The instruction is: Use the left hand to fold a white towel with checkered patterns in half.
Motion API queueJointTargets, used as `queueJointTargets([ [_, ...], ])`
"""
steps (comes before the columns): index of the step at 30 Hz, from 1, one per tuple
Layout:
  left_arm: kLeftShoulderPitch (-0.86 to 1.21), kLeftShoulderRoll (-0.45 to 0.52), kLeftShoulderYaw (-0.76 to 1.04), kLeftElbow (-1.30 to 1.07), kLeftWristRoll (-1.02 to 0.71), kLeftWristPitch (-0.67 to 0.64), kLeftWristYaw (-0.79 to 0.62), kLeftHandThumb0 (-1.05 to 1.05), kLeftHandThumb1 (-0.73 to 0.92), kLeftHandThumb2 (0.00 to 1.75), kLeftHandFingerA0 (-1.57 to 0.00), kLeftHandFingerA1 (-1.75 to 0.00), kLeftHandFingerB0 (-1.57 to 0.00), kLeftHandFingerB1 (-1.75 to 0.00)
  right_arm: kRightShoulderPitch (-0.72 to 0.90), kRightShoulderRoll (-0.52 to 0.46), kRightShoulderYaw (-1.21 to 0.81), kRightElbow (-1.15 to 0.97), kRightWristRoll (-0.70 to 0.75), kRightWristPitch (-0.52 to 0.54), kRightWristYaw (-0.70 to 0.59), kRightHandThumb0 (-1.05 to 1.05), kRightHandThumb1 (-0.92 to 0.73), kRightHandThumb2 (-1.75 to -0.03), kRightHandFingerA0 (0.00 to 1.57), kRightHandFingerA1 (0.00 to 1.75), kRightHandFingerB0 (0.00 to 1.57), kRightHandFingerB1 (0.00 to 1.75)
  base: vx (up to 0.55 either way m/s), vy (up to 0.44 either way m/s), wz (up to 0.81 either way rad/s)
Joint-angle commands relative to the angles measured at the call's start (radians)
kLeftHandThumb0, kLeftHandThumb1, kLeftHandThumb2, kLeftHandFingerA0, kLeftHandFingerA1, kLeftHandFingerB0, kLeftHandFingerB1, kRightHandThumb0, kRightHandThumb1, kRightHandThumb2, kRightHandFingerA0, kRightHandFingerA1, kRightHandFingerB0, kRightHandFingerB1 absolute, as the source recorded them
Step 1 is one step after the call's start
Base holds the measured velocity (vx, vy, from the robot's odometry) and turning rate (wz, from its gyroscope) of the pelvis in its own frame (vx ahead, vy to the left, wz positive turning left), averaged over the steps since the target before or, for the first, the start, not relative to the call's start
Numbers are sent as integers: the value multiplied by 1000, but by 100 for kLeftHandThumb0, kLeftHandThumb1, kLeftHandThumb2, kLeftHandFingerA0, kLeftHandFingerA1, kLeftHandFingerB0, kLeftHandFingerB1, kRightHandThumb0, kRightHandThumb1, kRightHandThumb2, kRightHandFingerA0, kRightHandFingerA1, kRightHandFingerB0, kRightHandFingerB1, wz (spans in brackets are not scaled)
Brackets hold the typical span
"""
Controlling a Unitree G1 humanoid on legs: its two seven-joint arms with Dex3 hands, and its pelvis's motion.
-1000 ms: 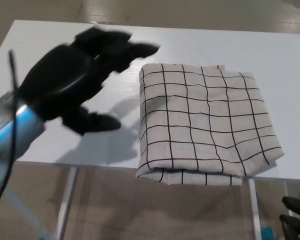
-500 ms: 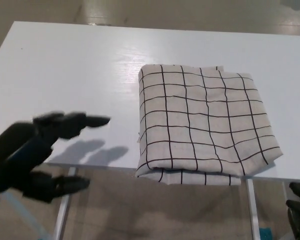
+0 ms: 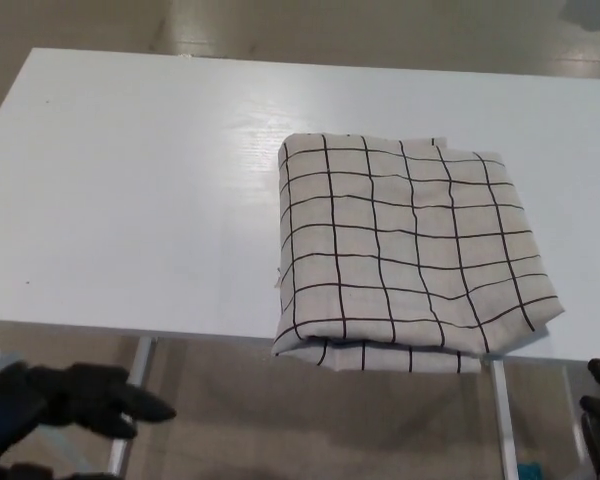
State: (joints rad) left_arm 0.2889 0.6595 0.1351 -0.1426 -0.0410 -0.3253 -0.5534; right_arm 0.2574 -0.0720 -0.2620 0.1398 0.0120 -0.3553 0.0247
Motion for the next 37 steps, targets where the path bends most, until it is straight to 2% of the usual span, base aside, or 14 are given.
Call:
queueJointTargets([
  [1,106,-46,42,202,-438,234,-363,-70,61,59,-86,-51,-77,-47,12,-12,-61,-61,64,136,-41,-25,-64,-58,48,63,59,60,0,0,0],
  [3,57,-88,42,305,-400,193,-344,-73,61,59,-85,-50,-76,-47,3,-2,-62,-48,66,126,-44,-23,-64,-58,48,64,59,60,0,0,0],
  [4,12,-131,50,407,-335,136,-263,-79,56,62,-73,-47,-63,-43,5,13,-49,-31,54,105,-46,-23,-64,-59,50,65,59,59,0,0,0],
  [6,-9,-149,56,455,-310,109,-237,-79,56,62,-73,-47,-63,-43,7,20,-45,-26,48,98,-46,-23,-64,-59,50,65,59,59,0,0,0],
  [7,-39,-164,58,518,-274,71,-201,-77,49,91,-47,-52,-27,-41,24,30,-32,-18,38,85,-40,-23,-64,-59,51,65,59,58,0,0,0],
  [8,-77,-182,59,596,-229,23,-155,-77,49,91,-47,-52,-27,-41,46,42,-15,-8,25,69,-34,-23,-64,-59,51,65,59,58,0,0,0],
  [9,-97,-192,57,647,-200,-1,-125,-82,51,91,-39,-49,-27,-41,63,48,-5,-3,23,71,-25,-24,-64,-59,49,65,59,58,0,0,0],
  [11,-118,-200,55,702,-174,-26,-103,-82,51,91,-39,-49,-27,-41,79,52,3,1,25,78,-15,-24,-64,-59,49,65,59,58,0,0,0],
  [16,-180,-230,44,830,-109,-64,-22,-83,52,90,-27,-44,-34,-45,104,58,27,29,5,66,-13,-22,-65,-59,50,65,57,59,0,0,0],
  [19,-227,-255,27,932,-53,-96,65,-81,52,91,-27,-44,-34,-45,116,73,45,78,3,26,-8,-22,-65,-59,49,64,58,60,0,0,0],
  [22,-254,-260,24,986,-42,-130,80,-81,52,91,-27,-44,-34,-45,110,70,50,89,5,17,-9,-22,-65,-59,49,64,58,60,0,0,0],
  [23,-258,-263,21,1004,-33,-130,95,-85,58,64,-33,-36,-37,-35,113,62,54,98,-2,26,-6,-22,-64,-58,48,61,57,59,0,0,0],
  [25,-274,-268,14,1049,-17,-142,120,-82,64,60,-34,-35,-38,-34,113,52,61,119,-9,32,-6,-22,-64,-58,49,61,56,60,0,0,0],
  [37,-330,-272,-5,1142,-7,-177,132,-80,64,60,-35,-35,-39,-34,81,48,72,179,-13,3,-26,-23,-65,-59,51,61,58,60,0,0,0],
])
